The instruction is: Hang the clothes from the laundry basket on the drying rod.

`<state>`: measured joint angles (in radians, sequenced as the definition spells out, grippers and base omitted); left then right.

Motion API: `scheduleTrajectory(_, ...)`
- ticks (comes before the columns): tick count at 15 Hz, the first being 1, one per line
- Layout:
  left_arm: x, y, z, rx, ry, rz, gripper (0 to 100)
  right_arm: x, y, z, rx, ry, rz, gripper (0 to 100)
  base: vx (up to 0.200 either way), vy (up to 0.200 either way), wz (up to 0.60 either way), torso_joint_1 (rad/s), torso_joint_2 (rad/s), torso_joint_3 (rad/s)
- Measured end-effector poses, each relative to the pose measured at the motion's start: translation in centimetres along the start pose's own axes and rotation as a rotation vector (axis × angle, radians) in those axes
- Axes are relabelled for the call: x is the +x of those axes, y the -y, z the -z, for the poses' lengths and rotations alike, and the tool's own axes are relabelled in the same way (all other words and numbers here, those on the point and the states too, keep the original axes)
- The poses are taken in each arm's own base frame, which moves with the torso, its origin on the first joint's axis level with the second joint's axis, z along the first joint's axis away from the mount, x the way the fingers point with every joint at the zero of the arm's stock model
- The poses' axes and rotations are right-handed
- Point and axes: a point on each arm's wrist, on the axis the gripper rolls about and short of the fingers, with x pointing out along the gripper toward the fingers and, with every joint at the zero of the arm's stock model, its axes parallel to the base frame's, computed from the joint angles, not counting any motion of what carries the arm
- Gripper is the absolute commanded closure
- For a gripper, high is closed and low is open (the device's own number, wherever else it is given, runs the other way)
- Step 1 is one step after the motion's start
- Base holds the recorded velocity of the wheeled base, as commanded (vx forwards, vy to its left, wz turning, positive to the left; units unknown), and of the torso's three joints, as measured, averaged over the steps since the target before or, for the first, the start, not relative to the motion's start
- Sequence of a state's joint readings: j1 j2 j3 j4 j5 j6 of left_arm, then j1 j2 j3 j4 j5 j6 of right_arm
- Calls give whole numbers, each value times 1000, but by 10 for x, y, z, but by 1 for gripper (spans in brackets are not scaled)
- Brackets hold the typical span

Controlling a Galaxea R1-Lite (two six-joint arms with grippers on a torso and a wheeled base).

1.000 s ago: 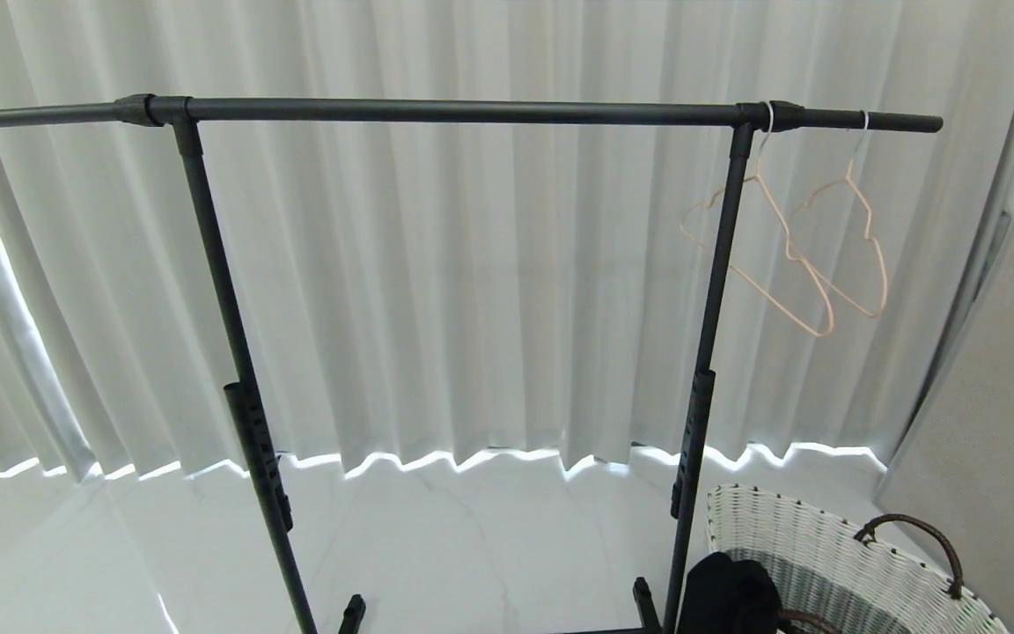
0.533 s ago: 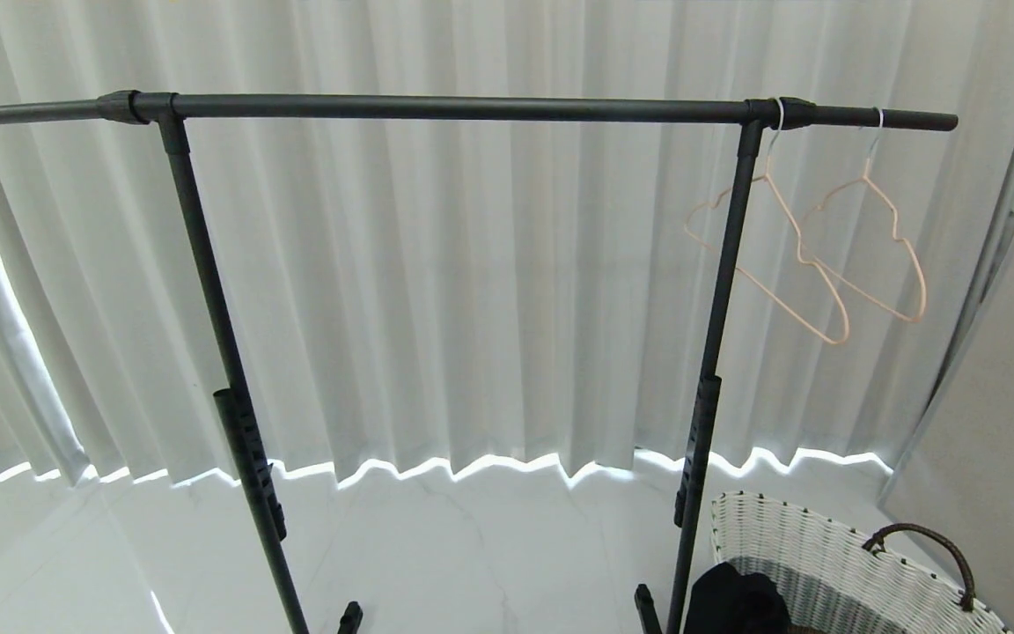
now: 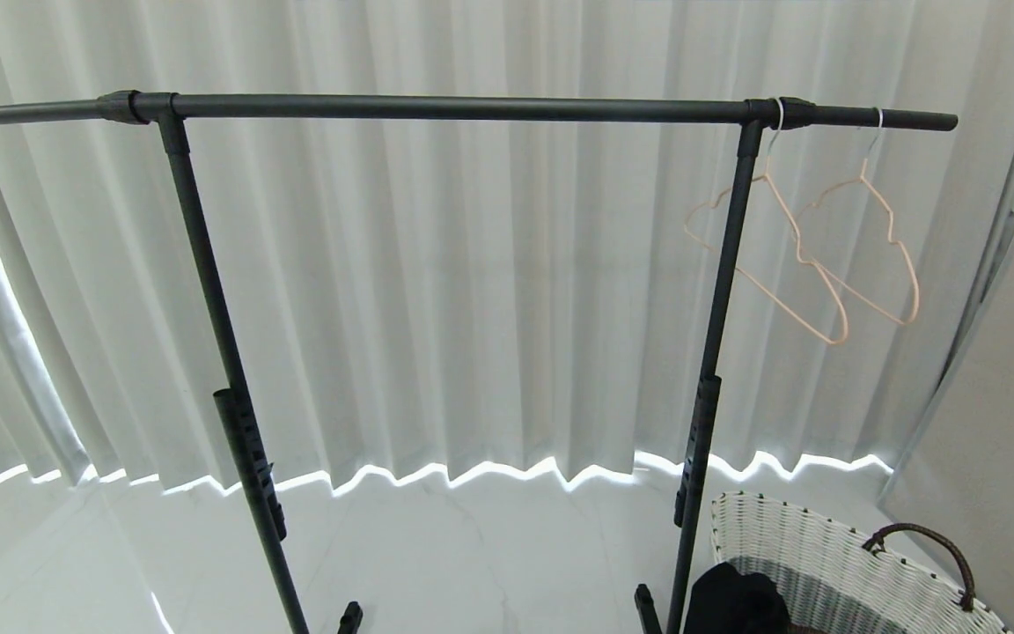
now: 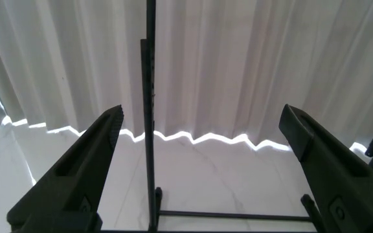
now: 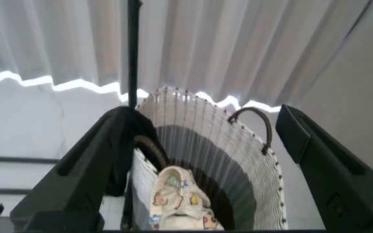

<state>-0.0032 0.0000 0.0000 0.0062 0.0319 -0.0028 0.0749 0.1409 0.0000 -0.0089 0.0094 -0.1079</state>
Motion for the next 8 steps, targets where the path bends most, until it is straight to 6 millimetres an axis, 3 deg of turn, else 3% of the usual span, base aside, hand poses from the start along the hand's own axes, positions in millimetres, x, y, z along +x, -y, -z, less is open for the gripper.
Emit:
scheduleTrajectory(3, 0, 0, 0, 0, 0, 0, 0, 4, 0, -1, 7, -55, 27, 0, 0, 0, 0, -9, 22, 15)
scheduleTrajectory(8, 0, 0, 0, 0, -1, 0, 0, 6, 0, -1, 13, -89, 28, 0, 0, 0, 0, -90, 306, 199)
